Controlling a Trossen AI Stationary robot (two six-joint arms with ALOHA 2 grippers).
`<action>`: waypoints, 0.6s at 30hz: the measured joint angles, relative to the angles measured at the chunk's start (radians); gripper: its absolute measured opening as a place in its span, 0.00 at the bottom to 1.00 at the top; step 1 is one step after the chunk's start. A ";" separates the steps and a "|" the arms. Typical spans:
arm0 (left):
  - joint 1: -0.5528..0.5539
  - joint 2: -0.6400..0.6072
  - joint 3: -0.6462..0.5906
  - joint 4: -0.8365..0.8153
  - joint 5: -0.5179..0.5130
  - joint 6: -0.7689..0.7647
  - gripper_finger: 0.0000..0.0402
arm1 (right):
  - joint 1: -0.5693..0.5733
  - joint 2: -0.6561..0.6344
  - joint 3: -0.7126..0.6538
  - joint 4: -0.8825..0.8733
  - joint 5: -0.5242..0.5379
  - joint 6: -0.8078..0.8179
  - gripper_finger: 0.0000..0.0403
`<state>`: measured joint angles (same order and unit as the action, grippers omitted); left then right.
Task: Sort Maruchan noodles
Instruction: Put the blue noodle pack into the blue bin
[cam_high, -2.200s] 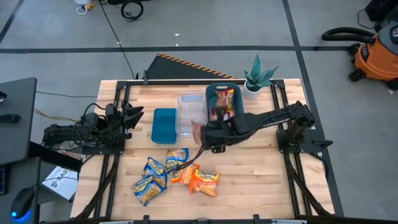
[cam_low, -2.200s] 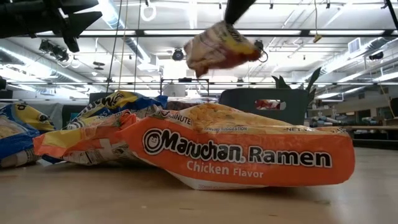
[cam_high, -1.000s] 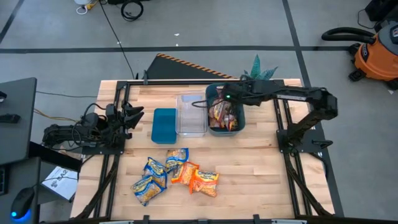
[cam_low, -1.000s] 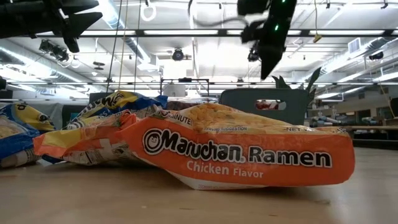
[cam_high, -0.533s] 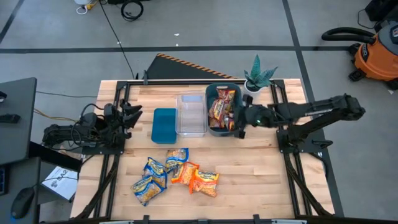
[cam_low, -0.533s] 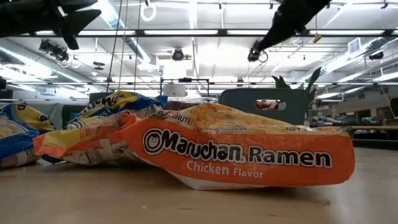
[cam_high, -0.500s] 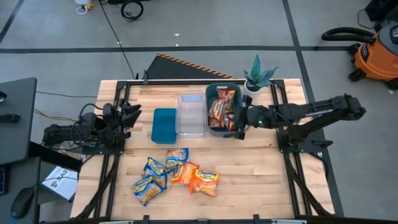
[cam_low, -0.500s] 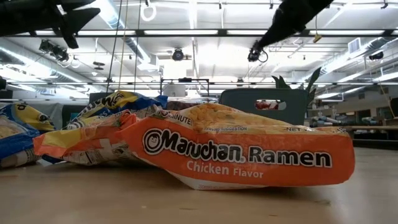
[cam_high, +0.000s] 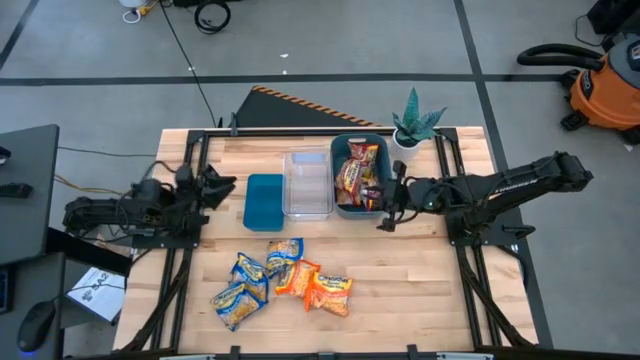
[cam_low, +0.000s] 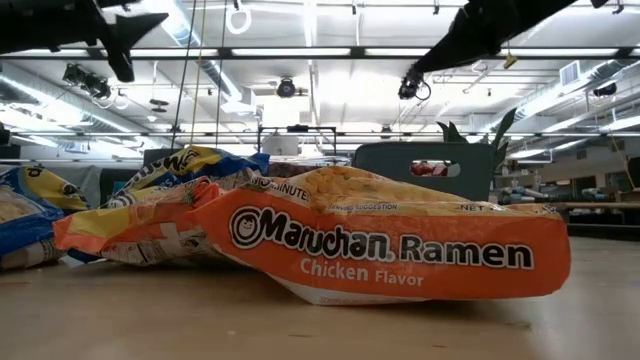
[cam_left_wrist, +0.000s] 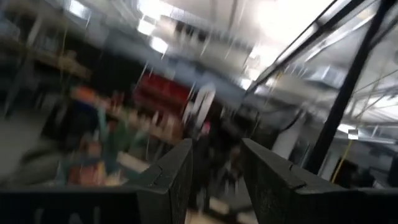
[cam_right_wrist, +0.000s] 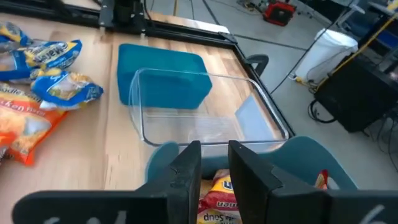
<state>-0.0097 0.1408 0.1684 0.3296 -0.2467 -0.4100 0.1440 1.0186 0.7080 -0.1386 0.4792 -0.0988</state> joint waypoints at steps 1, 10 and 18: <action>0.000 0.035 0.017 -0.029 0.007 -0.023 0.35 | 0.004 -0.004 -0.014 0.016 0.003 -0.004 0.22; -0.015 0.389 0.187 -0.185 0.175 -0.129 0.35 | 0.066 -0.051 -0.165 0.212 0.108 -0.034 0.22; -0.130 0.685 0.469 -0.618 0.178 -0.315 0.35 | 0.116 -0.077 -0.232 0.269 0.123 -0.033 0.22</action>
<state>-0.1392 0.8262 0.6375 -0.2885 -0.0690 -0.7248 0.2598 0.9418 0.4763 0.1307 0.6019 -0.1314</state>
